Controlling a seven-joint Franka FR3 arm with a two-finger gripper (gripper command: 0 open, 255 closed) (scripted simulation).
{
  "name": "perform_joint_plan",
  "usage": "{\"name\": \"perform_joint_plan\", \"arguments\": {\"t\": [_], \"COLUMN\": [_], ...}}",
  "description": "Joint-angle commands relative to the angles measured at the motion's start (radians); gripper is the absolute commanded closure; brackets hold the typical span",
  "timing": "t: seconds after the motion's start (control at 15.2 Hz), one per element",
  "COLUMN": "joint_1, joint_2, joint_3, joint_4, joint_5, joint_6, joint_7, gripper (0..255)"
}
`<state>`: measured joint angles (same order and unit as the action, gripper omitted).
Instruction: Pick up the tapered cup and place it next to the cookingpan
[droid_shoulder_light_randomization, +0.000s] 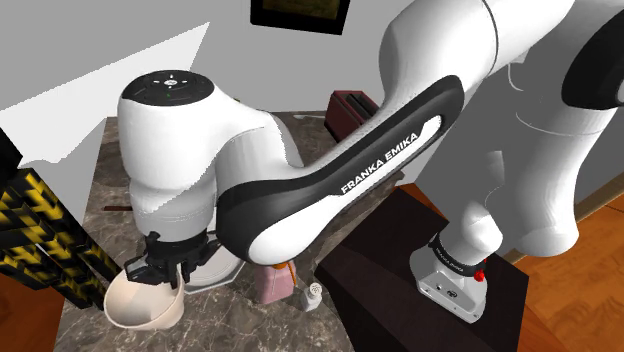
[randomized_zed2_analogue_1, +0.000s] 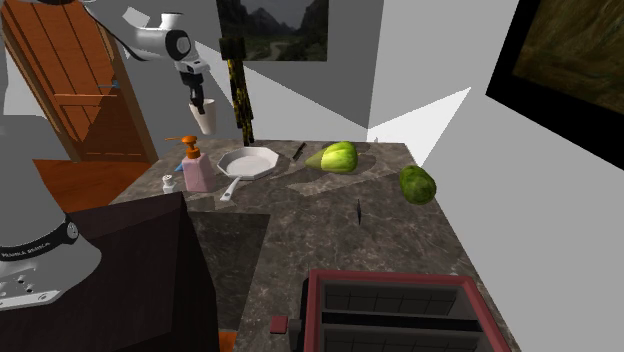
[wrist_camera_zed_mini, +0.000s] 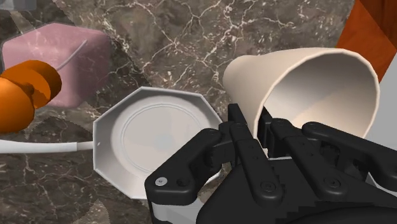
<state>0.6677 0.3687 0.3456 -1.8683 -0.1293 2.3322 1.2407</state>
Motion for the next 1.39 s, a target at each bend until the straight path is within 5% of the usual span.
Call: {"name": "perform_joint_plan", "arguments": {"t": [0.0,1.32], "joint_1": [0.003,0.043], "joint_2": [0.014,0.191], "joint_3": [-0.003,-0.057], "joint_4": [-0.01,-0.04], "joint_5": [-0.008,-0.087], "joint_6": [0.024,0.225], "joint_7": [0.006,0.054], "gripper": [255,255]}}
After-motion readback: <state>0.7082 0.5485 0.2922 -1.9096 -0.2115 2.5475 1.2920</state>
